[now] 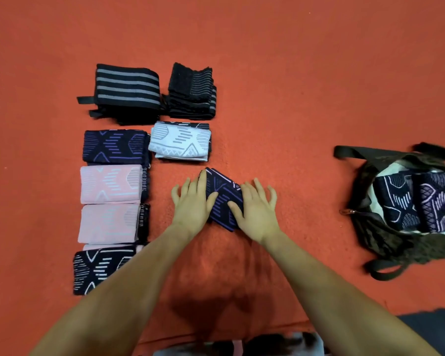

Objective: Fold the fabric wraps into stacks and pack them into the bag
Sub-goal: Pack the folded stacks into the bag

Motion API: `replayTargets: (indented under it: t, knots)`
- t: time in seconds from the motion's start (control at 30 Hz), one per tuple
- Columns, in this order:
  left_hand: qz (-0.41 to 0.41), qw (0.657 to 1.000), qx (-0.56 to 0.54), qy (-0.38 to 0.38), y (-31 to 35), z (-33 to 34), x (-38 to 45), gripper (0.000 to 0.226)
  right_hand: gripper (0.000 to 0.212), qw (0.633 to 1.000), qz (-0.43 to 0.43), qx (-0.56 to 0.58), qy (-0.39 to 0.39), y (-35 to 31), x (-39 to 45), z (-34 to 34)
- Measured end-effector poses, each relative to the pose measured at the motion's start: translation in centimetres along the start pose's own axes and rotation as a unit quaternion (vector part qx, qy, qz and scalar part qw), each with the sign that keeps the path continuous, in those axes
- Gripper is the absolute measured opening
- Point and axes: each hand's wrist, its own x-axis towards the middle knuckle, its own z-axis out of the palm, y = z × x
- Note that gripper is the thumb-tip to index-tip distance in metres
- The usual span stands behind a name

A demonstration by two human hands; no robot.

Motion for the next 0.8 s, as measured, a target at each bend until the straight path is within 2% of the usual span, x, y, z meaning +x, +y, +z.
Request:
replayTargets:
  t: [0.13, 0.23, 0.43, 0.53, 0.8]
  knots:
    - [0.026, 0.998, -0.037, 0.053, -0.1, 0.7, -0.4, 0.068, 0.065, 1.000, 0.002, 0.028, 0.014, -0.8, -0.8, 0.6]
    - [0.050, 0.993, -0.029, 0.103, -0.2, 0.9, -0.5, 0.056, 0.051, 0.997, -0.014, 0.022, 0.066, -1.0, -0.9, 0.7]
    - [0.095, 0.982, 0.012, 0.165, 0.9, 0.1, -2.3, 0.049, 0.044, 0.989, -0.055, 0.011, 0.140, 0.3, -2.5, -0.1]
    - [0.114, 0.973, 0.011, 0.198, 3.2, -0.2, -2.7, 0.045, 0.039, 0.983, -0.051, 0.033, 0.176, 1.9, -3.6, -0.9]
    - [0.158, 0.955, 0.047, 0.245, 12.4, -0.7, -2.8, 0.045, 0.039, 0.973, -0.005, 0.082, 0.214, 8.7, -6.1, -4.9]
